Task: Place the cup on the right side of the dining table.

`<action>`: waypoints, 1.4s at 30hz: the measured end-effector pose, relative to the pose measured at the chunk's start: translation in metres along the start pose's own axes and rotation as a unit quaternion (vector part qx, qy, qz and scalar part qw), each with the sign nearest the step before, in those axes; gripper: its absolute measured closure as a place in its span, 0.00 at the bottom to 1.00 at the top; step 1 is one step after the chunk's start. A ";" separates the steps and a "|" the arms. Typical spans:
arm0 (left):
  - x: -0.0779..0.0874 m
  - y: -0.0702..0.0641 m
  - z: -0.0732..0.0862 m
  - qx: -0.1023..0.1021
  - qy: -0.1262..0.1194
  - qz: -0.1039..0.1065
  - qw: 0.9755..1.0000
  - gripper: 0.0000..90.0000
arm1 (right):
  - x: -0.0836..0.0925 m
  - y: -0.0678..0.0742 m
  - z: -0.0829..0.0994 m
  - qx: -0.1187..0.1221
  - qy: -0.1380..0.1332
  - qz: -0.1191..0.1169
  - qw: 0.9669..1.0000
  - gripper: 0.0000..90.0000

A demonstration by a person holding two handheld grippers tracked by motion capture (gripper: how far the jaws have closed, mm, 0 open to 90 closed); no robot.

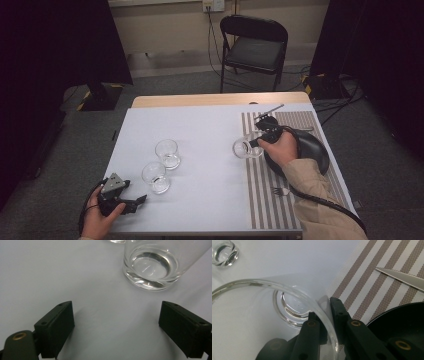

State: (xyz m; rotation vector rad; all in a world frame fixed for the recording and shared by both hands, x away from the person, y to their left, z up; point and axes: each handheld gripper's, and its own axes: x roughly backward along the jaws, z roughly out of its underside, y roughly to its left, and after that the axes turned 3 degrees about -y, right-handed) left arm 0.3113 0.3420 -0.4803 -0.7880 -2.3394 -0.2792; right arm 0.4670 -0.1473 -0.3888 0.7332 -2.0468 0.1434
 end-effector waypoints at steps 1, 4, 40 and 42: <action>0.000 0.000 0.000 0.000 0.000 0.000 1.000 0.14 | 0.000 0.000 0.000 0.000 0.000 0.000 1.000 0.94; 0.000 0.000 0.000 -0.001 0.000 -0.001 1.000 0.14 | 0.001 -0.003 0.000 -0.005 -0.001 0.001 1.000 0.94; 0.000 0.000 0.000 -0.003 0.000 -0.001 1.000 0.14 | -0.008 -0.027 0.002 -0.016 0.000 0.046 0.999 0.94; 0.000 0.000 0.000 -0.003 0.000 -0.001 1.000 0.14 | -0.008 -0.028 0.002 -0.019 0.001 0.049 0.999 0.94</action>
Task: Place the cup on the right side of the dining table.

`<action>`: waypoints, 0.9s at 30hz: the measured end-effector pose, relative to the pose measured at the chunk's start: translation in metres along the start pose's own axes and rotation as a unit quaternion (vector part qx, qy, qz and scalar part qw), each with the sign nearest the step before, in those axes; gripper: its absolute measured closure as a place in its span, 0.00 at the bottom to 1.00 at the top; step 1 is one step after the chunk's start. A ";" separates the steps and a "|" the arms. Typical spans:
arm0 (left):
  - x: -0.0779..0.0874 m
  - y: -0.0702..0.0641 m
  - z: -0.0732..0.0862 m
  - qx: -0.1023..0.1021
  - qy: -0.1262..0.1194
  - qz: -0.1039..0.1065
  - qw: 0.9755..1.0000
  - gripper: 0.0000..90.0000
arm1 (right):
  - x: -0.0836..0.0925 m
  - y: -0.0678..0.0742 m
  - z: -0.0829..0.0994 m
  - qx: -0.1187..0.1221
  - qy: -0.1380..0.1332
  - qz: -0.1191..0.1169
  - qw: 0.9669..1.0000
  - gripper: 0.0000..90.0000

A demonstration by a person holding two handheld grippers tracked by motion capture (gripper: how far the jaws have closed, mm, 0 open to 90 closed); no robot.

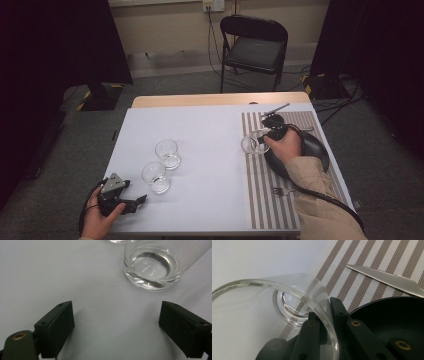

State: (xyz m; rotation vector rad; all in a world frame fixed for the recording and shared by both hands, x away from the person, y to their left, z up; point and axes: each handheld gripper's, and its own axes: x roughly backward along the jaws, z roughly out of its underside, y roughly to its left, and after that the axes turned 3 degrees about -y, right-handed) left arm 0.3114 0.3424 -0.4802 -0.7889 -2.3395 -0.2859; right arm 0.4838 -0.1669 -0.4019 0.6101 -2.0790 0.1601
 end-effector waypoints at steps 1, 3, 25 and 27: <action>0.000 0.000 0.000 0.000 0.000 0.000 1.000 0.14 | -0.001 -0.001 0.000 0.000 0.000 -0.001 1.000 0.94; 0.000 0.000 0.000 0.000 0.000 -0.001 1.000 0.14 | -0.002 -0.002 0.000 -0.001 0.000 0.003 1.000 0.94; 0.000 0.000 0.000 0.000 0.000 -0.001 1.000 0.14 | -0.013 0.004 0.007 0.008 -0.004 0.040 0.999 0.94; 0.000 0.000 0.000 0.000 0.000 -0.001 1.000 0.14 | -0.012 0.004 0.007 0.005 -0.006 0.037 0.999 0.94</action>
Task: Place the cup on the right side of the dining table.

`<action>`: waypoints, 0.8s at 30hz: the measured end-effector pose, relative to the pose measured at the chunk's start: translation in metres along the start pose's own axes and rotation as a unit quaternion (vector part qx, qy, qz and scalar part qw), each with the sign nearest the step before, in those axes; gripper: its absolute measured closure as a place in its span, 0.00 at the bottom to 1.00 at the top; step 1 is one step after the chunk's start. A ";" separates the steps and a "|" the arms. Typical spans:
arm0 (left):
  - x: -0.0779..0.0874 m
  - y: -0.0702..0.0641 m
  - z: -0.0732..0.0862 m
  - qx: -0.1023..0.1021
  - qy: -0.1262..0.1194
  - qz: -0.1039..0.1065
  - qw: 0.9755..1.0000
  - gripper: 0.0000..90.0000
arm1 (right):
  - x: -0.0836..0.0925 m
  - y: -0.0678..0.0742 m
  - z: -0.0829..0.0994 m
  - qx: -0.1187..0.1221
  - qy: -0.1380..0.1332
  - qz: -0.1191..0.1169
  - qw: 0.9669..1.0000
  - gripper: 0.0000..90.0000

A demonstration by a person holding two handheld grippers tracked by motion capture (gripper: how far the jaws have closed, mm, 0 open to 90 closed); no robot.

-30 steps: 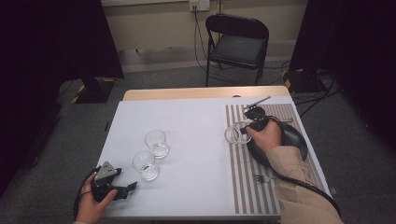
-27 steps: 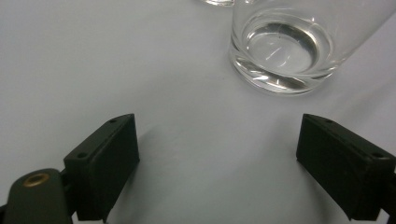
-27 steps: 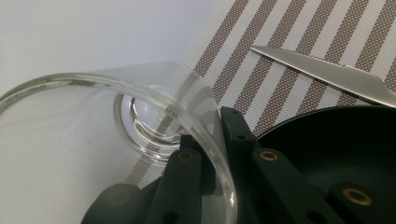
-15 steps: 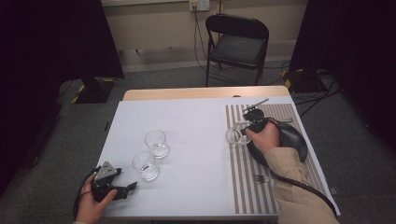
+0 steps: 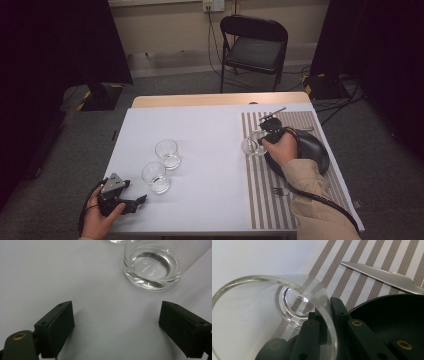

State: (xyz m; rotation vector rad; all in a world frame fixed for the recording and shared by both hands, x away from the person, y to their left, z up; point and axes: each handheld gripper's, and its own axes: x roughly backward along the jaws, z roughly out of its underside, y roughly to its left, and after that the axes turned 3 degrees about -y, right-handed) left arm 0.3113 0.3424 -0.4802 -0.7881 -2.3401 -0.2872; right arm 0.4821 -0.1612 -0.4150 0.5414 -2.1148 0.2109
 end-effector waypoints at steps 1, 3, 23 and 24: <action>0.000 0.000 0.000 0.000 0.000 0.000 1.000 0.14 | 0.001 0.000 0.000 -0.001 -0.004 0.000 1.000 0.93; 0.000 0.000 0.000 0.001 0.000 0.000 1.000 0.14 | 0.001 0.001 0.000 -0.003 -0.003 0.000 1.000 0.93; 0.000 0.000 0.000 0.000 0.000 0.000 1.000 0.14 | 0.003 0.005 -0.002 -0.006 -0.037 0.000 0.999 0.80; 0.000 0.000 0.000 0.000 0.000 0.000 1.000 0.14 | 0.003 0.005 -0.002 -0.006 -0.037 0.000 0.999 0.80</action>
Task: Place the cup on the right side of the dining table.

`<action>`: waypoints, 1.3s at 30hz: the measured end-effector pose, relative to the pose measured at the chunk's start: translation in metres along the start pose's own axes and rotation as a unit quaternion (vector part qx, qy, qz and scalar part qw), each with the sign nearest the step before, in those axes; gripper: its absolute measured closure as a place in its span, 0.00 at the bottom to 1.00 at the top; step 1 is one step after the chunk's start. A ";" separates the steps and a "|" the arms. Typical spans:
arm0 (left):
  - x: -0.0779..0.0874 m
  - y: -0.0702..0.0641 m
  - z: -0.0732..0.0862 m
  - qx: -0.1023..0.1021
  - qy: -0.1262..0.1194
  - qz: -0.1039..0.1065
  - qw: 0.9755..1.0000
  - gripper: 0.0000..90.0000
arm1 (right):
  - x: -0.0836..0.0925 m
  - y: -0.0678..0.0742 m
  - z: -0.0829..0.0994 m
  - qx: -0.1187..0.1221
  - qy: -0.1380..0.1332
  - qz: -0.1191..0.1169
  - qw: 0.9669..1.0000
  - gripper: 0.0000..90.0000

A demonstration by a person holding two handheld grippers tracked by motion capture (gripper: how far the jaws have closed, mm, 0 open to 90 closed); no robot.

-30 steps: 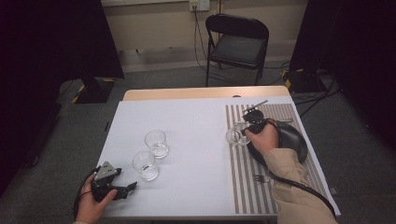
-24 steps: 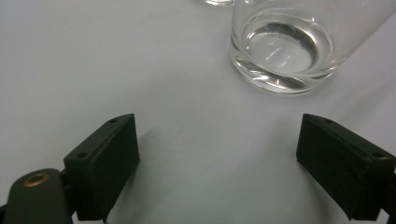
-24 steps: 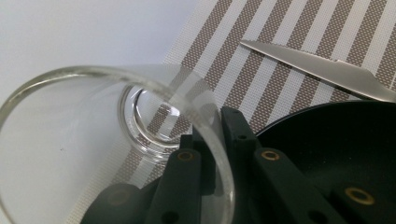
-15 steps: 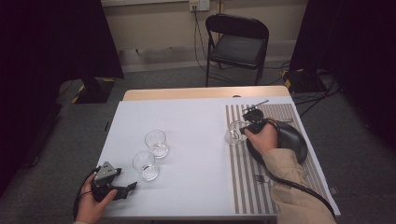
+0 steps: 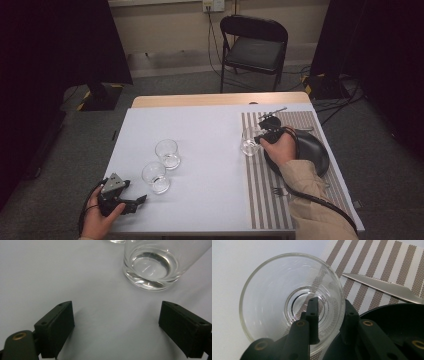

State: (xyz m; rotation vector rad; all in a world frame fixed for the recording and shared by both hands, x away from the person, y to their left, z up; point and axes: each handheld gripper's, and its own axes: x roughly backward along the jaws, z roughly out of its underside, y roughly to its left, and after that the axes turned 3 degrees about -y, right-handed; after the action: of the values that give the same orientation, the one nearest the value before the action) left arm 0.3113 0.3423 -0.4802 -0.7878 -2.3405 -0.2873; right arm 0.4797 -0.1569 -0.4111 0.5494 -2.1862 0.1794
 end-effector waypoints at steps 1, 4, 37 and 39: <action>0.000 0.000 0.000 0.000 0.000 0.000 1.000 0.14 | 0.000 0.001 0.000 0.001 0.000 0.002 1.000 0.78; 0.000 0.000 0.000 0.000 0.000 0.000 1.000 0.14 | 0.002 0.001 0.001 -0.001 0.000 0.003 1.000 0.77; 0.000 0.000 0.000 0.000 0.000 0.000 1.000 0.14 | 0.012 0.006 -0.004 0.014 -0.028 0.012 0.999 0.57; 0.000 0.000 0.000 0.000 0.000 0.000 1.000 0.14 | 0.013 0.005 -0.004 0.013 -0.027 0.012 0.999 0.55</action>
State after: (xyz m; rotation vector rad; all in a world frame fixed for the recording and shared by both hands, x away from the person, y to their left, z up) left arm 0.3112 0.3421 -0.4802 -0.7877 -2.3409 -0.2862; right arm 0.4737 -0.1551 -0.3984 0.5474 -2.2464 0.2077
